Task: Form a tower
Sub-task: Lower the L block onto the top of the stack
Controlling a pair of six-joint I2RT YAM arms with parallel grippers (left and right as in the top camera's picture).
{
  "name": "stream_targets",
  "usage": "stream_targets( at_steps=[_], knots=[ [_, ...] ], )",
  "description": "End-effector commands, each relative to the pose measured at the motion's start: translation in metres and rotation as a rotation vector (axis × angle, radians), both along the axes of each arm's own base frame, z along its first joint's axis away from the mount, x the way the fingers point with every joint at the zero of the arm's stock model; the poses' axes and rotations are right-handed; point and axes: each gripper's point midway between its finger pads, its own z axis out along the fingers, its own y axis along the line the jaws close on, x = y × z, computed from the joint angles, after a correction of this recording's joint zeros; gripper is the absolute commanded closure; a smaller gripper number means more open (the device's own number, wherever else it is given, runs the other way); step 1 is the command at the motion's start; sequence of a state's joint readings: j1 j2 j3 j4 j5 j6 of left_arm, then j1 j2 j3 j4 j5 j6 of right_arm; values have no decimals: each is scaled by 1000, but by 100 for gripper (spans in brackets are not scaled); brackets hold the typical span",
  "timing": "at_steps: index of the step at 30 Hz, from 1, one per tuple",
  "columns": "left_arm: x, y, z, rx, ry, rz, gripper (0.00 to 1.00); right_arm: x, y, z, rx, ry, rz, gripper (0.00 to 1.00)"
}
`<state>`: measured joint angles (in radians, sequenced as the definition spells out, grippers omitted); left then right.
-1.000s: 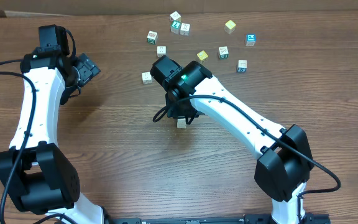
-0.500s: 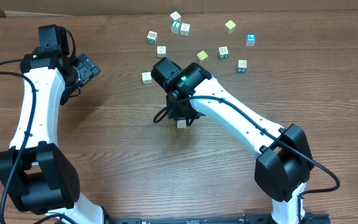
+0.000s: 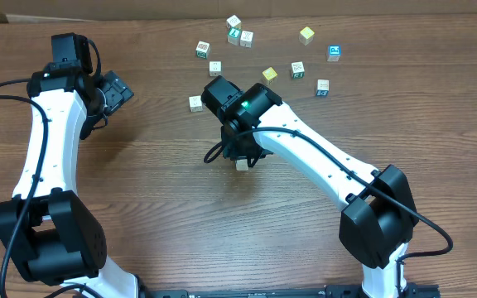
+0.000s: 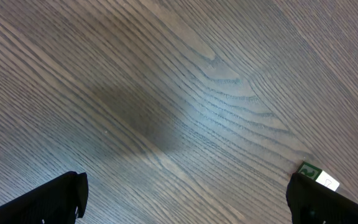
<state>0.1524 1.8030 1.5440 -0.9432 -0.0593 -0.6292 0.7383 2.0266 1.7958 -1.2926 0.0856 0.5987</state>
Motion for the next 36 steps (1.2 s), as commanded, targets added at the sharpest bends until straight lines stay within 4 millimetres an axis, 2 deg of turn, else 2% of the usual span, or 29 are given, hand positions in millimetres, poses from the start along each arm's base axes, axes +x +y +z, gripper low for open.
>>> stream_targets(
  at_steps=[1, 3, 6, 9, 12, 14, 17, 21, 36],
  knots=[
    [5, -1, 4, 2, -15, -5, 0, -1, -1, -2, 8, 9, -5, 73],
    [5, -1, 4, 2, -15, -5, 1, -1, -1, -2, 8, 10, -2, 72],
    [5, -1, 4, 2, -15, -5, 0, -1, -1, -2, 7, 9, 0, 66],
    [5, -1, 4, 2, -15, -5, 0, -1, -1, -2, 7, 9, 0, 51],
    [5, -1, 4, 2, -15, -5, 1, 1, -1, -2, 6, 3, 0, 32],
    [5, -1, 4, 2, -15, -5, 0, 3, -1, -1, 3, -9, -1, 26],
    [5, -1, 4, 2, -15, -5, 0, 8, 1, -1, 2, -32, 36, 30],
    [5, -1, 4, 2, -15, -5, 1, 9, 1, 0, 3, -35, 50, 43],
    [5, -1, 4, 2, -15, -5, 0, 8, 2, -1, -4, -35, 129, 50]
  ],
)
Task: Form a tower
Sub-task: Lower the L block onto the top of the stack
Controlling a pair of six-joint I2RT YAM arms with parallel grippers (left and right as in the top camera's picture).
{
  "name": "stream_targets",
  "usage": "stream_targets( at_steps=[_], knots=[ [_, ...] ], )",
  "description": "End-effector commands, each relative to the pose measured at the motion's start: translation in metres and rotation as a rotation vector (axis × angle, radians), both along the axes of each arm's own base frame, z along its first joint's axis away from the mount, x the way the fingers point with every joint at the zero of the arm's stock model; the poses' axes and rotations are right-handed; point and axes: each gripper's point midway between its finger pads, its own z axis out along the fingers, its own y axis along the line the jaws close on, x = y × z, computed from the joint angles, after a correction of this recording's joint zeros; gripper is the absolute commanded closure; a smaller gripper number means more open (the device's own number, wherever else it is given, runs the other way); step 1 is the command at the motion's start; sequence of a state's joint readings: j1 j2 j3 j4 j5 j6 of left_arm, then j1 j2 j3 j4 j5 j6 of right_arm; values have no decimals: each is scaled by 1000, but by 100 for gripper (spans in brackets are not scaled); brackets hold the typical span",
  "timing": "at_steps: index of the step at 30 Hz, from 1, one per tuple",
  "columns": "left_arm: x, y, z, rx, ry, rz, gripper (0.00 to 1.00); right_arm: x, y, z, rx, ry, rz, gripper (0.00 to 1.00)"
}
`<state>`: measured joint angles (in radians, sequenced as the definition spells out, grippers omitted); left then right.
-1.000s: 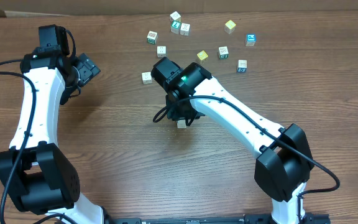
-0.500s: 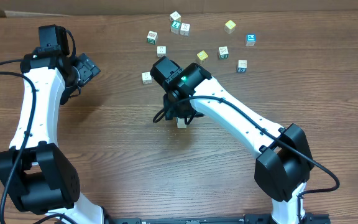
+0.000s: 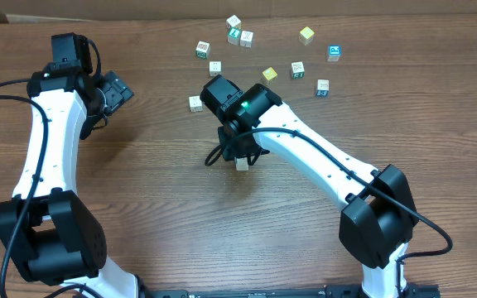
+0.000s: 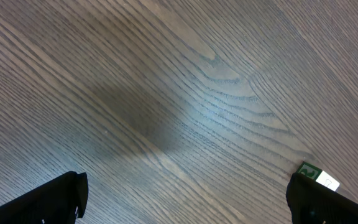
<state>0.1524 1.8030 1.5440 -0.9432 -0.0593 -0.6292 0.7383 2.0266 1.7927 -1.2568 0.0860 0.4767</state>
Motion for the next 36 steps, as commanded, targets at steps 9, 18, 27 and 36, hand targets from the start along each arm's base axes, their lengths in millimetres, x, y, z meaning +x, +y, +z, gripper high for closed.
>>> stream_targets(
  at_steps=[9, 18, 27, 36],
  knots=[
    [5, -1, 4, 2, -15, -5, 1, 1, -2, -1, -4, -2, 9, 50],
    [5, -1, 4, 2, -15, -5, 0, 3, -1, 0, -4, -13, 57, 49],
    [5, -1, 4, 2, -15, -5, 1, 3, 0, 0, -4, -12, 61, 50],
    [5, -1, 4, 2, -15, -5, 1, 3, 0, 0, -7, -13, 83, 49]
  ],
)
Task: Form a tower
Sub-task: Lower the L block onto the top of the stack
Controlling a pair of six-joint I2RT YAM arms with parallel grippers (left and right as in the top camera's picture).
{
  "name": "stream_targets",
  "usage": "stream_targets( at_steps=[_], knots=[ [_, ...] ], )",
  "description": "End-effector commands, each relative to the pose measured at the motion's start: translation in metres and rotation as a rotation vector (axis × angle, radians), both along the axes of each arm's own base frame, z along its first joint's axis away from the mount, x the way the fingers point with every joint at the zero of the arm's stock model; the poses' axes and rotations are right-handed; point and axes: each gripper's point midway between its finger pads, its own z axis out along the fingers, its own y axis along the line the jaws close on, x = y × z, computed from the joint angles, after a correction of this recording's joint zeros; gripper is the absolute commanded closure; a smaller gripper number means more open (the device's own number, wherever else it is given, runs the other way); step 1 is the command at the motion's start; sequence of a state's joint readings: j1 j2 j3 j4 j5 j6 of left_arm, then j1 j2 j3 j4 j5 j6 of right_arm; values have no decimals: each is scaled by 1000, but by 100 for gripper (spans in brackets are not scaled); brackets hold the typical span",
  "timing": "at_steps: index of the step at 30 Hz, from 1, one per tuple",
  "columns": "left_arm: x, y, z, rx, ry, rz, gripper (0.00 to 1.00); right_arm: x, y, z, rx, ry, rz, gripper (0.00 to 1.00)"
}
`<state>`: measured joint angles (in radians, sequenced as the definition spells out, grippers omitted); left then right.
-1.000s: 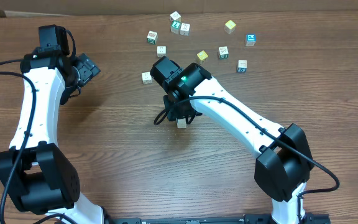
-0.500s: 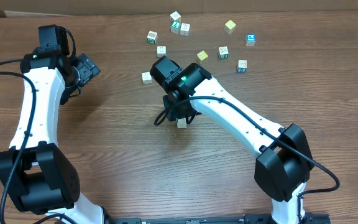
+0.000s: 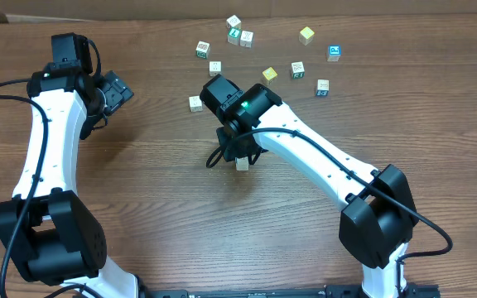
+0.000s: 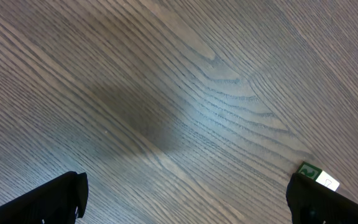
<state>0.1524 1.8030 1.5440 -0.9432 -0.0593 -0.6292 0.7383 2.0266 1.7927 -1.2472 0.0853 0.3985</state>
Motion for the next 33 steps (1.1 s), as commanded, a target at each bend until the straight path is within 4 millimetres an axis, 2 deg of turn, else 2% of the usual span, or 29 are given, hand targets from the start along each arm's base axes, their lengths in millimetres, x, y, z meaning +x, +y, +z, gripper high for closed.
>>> stream_targets(
  at_steps=[1, 33],
  knots=[
    [5, -1, 4, 2, -15, -5, 0, 2, -2, -1, -3, -3, 5, 49],
    [5, -1, 4, 2, -15, -5, 0, 6, 2, 0, 5, -25, 62, 48]
  ],
)
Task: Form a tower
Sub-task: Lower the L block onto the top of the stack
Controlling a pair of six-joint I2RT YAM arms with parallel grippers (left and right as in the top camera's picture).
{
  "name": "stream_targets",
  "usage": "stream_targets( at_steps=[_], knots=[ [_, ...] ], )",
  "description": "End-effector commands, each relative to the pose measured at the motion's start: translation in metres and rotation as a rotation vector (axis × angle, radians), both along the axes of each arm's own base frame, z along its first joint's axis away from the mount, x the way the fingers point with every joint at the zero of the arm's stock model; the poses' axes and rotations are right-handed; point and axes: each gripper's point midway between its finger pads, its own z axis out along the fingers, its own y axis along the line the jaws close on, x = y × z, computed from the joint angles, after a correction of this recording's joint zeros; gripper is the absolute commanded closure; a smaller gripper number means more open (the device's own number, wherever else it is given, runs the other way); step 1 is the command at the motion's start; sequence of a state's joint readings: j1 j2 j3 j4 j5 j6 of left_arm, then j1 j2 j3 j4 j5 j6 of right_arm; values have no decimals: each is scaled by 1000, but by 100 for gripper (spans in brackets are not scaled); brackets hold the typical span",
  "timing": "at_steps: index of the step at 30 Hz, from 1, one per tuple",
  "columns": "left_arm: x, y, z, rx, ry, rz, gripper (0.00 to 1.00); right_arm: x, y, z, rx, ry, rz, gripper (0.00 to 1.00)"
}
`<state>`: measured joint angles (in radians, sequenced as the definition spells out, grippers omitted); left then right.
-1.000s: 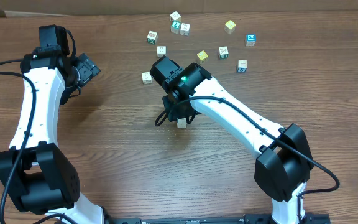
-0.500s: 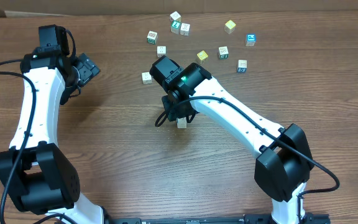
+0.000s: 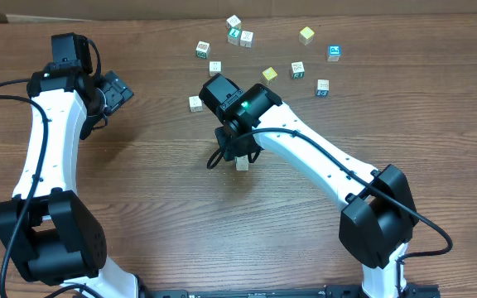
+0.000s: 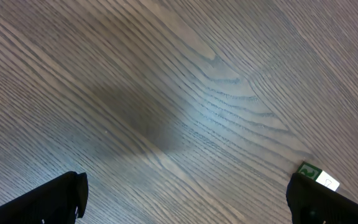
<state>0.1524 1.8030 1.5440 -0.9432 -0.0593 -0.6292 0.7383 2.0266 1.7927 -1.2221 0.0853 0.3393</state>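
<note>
A tan block [image 3: 242, 164] lies at the middle of the table. My right gripper [image 3: 238, 156] points down right over it and hides most of it; the jaws cannot be made out from above. Loose lettered blocks lie scattered at the back, among them a tan one [image 3: 195, 103], a yellow one [image 3: 269, 74] and a blue one [image 3: 334, 52]. My left gripper [image 3: 116, 91] hovers at the far left. In the left wrist view it [image 4: 185, 190] is open over bare wood, with a green block [image 4: 316, 174] beside its right finger.
More blocks sit at the back: a cluster of three [image 3: 237, 33], a green-faced one [image 3: 203, 50], a white one [image 3: 215, 68], and others [image 3: 297, 69] [image 3: 322, 87] [image 3: 306, 35]. A cardboard wall [image 3: 139, 8] closes off the table's far edge.
My right gripper has stayed low over the tan block at the table's middle at every moment, shifting only very slightly. The left gripper has hung open at the far left without moving. The scattered blocks lie where they were.
</note>
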Motion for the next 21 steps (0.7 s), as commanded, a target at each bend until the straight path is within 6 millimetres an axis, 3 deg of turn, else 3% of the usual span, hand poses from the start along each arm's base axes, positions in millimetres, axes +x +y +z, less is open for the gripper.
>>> stream_targets(
  at_steps=[1, 10, 16, 21],
  knots=[
    [5, -1, 4, 2, -15, -5, 1, 2, -2, -1, -3, -4, 7, 48],
    [5, -1, 4, 2, -15, -5, 1, 3, -2, -1, -1, -7, 10, 48],
    [5, -1, 4, 2, -15, -5, 0, 6, 0, 0, 8, -18, 6, 20],
    [5, -1, 4, 2, -15, -5, 1, 4, -2, -1, 9, -5, -48, 9]
  ],
)
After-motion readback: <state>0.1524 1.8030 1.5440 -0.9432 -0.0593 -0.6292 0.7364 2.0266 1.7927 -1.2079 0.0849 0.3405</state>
